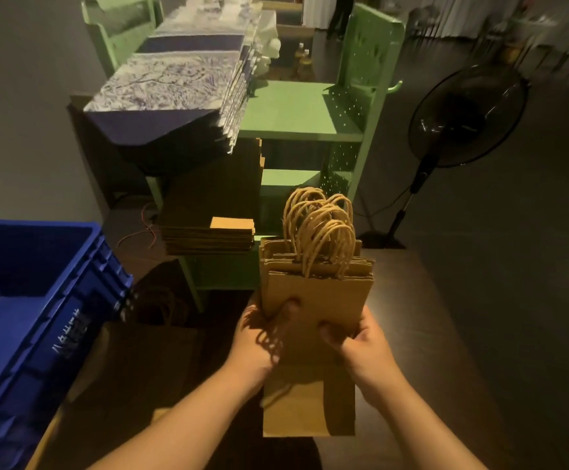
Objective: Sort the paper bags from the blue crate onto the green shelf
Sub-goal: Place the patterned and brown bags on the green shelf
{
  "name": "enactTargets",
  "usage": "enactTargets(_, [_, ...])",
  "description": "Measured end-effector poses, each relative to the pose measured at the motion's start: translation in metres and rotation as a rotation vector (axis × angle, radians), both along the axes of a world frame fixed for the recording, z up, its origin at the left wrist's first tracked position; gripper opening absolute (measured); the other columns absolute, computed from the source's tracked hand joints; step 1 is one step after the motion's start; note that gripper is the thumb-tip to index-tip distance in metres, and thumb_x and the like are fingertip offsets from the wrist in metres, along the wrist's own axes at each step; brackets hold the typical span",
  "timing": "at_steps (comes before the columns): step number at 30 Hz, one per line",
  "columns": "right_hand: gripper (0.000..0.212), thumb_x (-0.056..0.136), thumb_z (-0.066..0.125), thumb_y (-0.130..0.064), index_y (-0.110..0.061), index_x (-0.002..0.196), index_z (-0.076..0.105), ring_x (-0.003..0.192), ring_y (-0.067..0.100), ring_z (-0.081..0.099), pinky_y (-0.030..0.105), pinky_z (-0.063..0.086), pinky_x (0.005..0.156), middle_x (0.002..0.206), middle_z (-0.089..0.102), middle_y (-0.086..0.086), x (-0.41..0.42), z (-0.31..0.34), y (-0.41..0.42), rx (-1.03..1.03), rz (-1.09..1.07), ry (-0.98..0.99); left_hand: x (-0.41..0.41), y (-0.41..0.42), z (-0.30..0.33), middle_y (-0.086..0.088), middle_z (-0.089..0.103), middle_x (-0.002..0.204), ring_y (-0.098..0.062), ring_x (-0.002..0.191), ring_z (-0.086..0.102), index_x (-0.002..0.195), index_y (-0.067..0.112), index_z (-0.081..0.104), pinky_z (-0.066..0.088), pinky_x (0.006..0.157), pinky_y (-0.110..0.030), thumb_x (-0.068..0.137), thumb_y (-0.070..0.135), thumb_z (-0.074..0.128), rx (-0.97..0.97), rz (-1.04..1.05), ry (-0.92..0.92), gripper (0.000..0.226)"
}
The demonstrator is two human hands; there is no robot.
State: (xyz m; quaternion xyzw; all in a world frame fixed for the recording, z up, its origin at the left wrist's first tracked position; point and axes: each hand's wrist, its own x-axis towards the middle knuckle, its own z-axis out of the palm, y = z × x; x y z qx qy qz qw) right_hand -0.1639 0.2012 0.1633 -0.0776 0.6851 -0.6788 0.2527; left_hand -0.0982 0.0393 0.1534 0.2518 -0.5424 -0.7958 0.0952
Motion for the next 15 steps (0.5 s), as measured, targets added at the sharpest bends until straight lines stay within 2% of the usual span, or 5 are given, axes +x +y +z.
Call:
enactTargets(4, [0.050,0.091,0.073,-0.012,-0.038,0.129,0.054,0.110,0.012,0.069,0.035,0.062,0.087,0.118,0.072,-0.011,-0.019,0.015,-0.006,0.002,0.030,0.081,-0.014,-0.004,0.020,0.009,0.073,0.109,-0.015,0.100,0.071,0.112,0.038,0.061,0.058,0.081,-0.034,0.074,0.052,0.071,-0.046,-0.014,-0.051,0.041])
enactTargets(7, [0.048,0.093,0.071,-0.012,-0.045,0.122,0.054,0.104,0.005,0.070,0.022,0.060,0.075,0.110,0.072,-0.017,-0.028,0.024,-0.012,0.020,0.022,0.151,-0.029,-0.005,0.030,0.005,0.069,0.121,-0.018,0.109,0.067,0.130,0.031,0.059,0.058,0.092,-0.040,0.076,0.062,0.073,-0.067,0.030,-0.130,0.064])
enactTargets(9, [0.048,0.093,0.072,-0.016,-0.048,0.122,0.052,0.103,0.006,0.070,0.025,0.060,0.078,0.112,0.072,-0.017,-0.033,0.027,-0.016,0.046,0.008,0.176,-0.037,-0.007,0.033,-0.005,0.070,0.129,-0.026,0.116,0.067,0.139,0.020,0.056,0.057,0.100,-0.047,0.056,0.077,0.079,-0.016,0.065,-0.184,0.104])
enactTargets(13, [0.045,0.092,0.073,-0.020,-0.046,0.123,0.053,0.105,0.012,0.070,0.033,0.060,0.086,0.116,0.071,-0.012,-0.041,0.031,-0.022,0.049,0.007,0.168,-0.042,-0.014,0.042,-0.006,0.079,0.104,-0.029,0.101,0.073,0.117,0.015,0.067,0.055,0.101,-0.053,0.047,0.078,0.073,-0.011,0.016,-0.228,0.095])
enactTargets(15, [0.042,0.092,0.074,-0.023,-0.044,0.122,0.054,0.105,0.014,0.070,0.036,0.060,0.088,0.116,0.071,-0.010,-0.045,0.034,-0.025,0.045,0.006,0.153,-0.042,-0.017,0.039,-0.006,0.077,0.109,-0.029,0.105,0.072,0.121,0.015,0.065,0.052,0.103,-0.053,0.047,0.086,0.069,-0.033,-0.003,-0.267,0.104])
